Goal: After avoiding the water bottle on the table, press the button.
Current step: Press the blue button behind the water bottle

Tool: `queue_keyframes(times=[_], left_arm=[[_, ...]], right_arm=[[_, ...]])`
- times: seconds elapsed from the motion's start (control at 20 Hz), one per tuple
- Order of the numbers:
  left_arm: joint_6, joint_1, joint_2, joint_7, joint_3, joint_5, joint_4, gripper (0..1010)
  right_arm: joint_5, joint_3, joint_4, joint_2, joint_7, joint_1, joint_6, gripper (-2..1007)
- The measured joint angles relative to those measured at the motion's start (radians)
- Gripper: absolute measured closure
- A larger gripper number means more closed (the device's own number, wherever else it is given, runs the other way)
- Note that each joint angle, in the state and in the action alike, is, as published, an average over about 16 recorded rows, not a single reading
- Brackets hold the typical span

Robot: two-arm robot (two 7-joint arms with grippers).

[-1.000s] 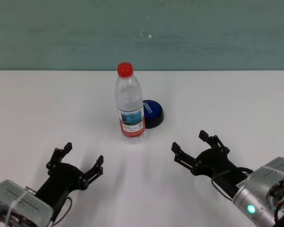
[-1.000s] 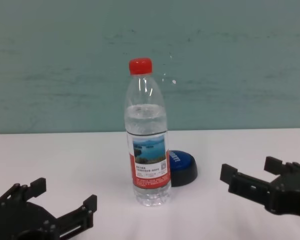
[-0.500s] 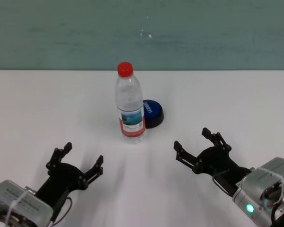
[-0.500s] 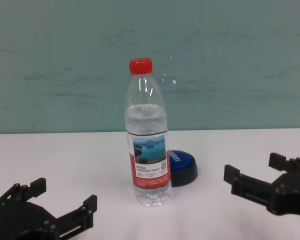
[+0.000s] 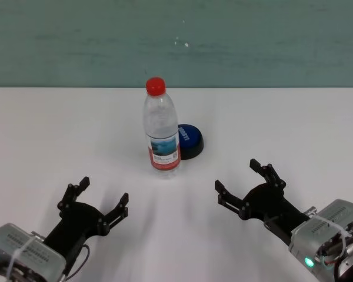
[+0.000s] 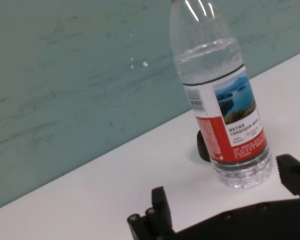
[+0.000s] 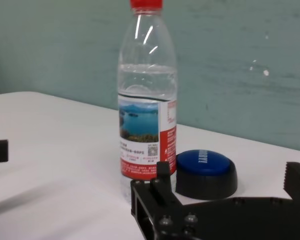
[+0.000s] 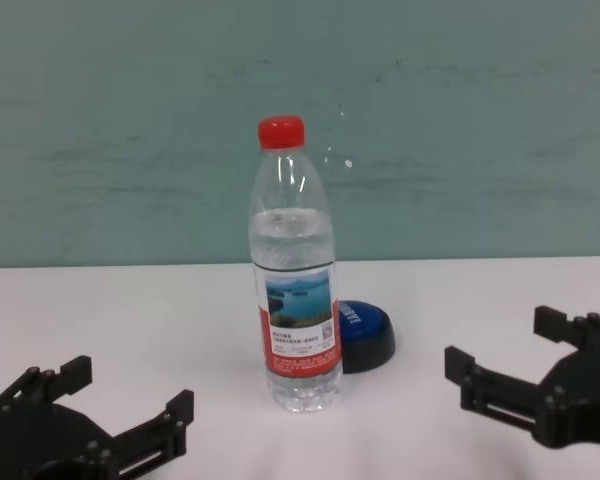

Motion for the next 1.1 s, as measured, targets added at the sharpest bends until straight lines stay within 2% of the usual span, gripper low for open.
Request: queue_keyframes(times=[0.2, 0.7, 1.1], left_arm=[[0.0, 0.0, 0.0, 0.0, 0.0, 0.0, 0.0, 10], [0.0, 0.0, 0.0, 0.0, 0.0, 0.0, 0.0, 10], [0.0, 0.0, 0.0, 0.0, 0.0, 0.0, 0.0, 10]], right_arm=[[-0.006, 0.006, -0.001, 0.005, 0.016, -0.008, -0.005, 1], [0.01, 0.023, -0.014, 0.014, 0.045, -0.031, -0.009, 1], [0.032, 0.029, -0.009, 0.002, 0.043, -0.022, 0.004, 1]])
